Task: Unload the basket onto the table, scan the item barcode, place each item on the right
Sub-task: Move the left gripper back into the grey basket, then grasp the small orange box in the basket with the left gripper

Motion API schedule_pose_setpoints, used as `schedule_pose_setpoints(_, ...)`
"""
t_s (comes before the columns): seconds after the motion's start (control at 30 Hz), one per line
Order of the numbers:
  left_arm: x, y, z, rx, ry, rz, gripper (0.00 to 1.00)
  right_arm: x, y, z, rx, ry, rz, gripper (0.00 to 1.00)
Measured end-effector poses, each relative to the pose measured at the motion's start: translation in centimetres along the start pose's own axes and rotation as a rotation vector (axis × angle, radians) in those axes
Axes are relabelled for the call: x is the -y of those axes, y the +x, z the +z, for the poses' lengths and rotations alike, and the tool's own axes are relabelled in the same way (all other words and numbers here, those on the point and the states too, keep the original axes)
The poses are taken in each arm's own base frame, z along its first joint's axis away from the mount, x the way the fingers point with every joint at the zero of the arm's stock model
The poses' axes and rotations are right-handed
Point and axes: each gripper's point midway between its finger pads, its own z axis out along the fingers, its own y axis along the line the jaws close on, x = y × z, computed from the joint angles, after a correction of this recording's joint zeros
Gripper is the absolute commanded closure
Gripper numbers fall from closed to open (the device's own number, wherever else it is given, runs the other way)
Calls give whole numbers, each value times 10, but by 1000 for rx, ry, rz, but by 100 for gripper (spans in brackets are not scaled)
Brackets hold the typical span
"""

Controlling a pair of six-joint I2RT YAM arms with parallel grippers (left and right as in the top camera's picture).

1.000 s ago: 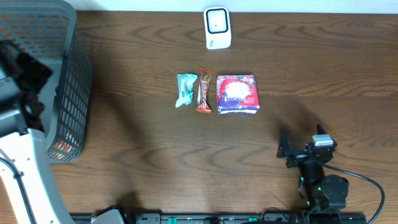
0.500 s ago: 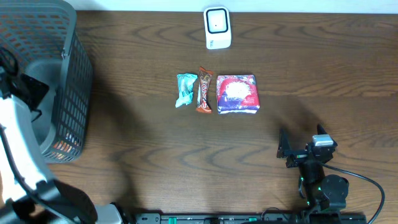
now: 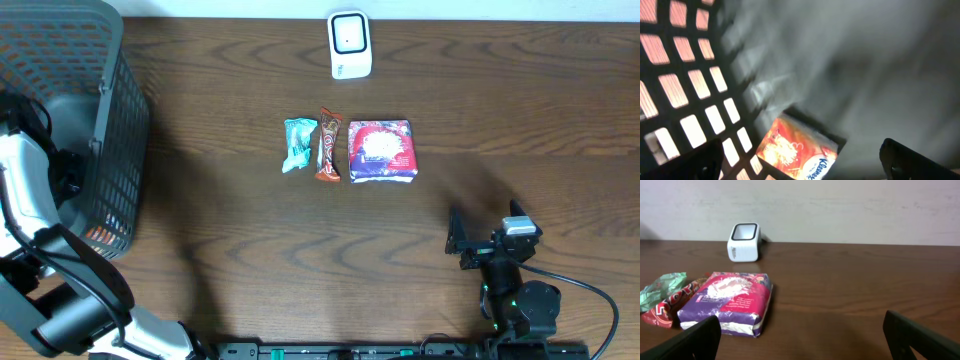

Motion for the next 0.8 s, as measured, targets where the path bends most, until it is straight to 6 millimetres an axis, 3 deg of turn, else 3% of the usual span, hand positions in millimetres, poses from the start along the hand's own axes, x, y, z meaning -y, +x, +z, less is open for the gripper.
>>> schedule_pose_setpoints(0.03,0,3,3,-20,-2,-15,19,0,0,0,0,0,0,1)
schedule_pose_setpoints(0.3,4,18,21,-109,-12,-24,18,0,0,0,0,0,0,1)
schedule_pose_setpoints(0.57,-2,47,54,-180,-56,-128,17,0,0,0,0,0,0,1)
schedule_pose_setpoints(0.73,-3,52,59,-187,-62,-141,17,0,0,0,0,0,0,1)
schedule_pose_setpoints(0.8,-3,52,59,-186,-60,-146,23,0,0,0,0,0,0,1)
